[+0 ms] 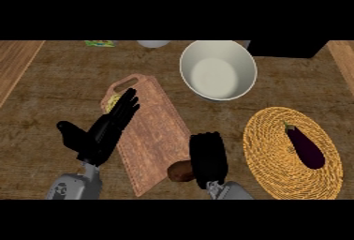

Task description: Pick the sweet potato from the placemat and place it in the bowl

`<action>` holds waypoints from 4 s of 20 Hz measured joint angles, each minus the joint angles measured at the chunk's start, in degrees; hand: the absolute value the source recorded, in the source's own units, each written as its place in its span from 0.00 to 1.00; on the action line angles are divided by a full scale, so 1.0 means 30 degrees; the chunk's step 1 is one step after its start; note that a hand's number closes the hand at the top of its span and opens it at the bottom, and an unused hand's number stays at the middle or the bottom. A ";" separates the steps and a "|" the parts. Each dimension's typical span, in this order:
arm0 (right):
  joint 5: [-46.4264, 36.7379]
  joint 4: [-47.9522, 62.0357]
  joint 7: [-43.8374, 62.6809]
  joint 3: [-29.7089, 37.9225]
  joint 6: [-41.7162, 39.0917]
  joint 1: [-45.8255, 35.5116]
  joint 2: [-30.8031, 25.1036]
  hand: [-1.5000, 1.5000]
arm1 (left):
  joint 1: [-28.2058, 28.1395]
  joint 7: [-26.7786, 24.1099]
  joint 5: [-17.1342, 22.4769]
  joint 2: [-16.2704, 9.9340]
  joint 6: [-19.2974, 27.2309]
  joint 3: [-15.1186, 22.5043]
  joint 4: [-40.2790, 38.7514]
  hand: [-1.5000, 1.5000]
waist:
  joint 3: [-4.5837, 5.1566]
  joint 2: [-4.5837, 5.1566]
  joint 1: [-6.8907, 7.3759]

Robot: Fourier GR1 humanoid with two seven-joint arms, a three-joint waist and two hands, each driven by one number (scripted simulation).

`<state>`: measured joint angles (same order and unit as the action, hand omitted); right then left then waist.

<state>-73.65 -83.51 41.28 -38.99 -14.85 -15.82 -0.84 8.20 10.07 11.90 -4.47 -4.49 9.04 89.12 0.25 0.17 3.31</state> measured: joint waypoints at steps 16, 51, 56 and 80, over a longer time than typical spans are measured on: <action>0.5189 -0.6898 0.6013 -0.1532 -0.0891 -0.8609 0.0070 1.00 | -0.0315 -0.0457 -0.0353 0.0122 0.0107 -0.0374 -0.0210 0.50 | -0.0061 -0.0118 -0.0882; 0.4571 1.7225 -0.4782 1.0629 0.8300 -1.6906 -0.1841 0.00 | 0.0433 0.0006 -0.0450 0.0516 -0.0449 -0.0637 -0.0137 0.50 | -0.0075 0.0367 -0.0043; 0.5815 1.9846 -0.6316 1.2503 0.9666 -1.7462 -0.2007 0.00 | 0.0603 0.0144 -0.0475 0.0595 -0.0527 -0.0485 -0.0011 0.50 | -0.0093 0.0480 0.0228; 1.9247 0.6621 -1.9572 1.6134 1.0718 -0.8170 0.0237 0.00 | -0.1016 -0.0121 -0.0535 0.0382 0.0082 -0.1380 0.0250 0.50 | -0.0098 -0.0540 -0.1952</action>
<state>-15.91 -63.64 -17.44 9.41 17.31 -40.33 -0.13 5.15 9.71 10.29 -3.32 -4.24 4.90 89.87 -0.05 -1.45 -2.54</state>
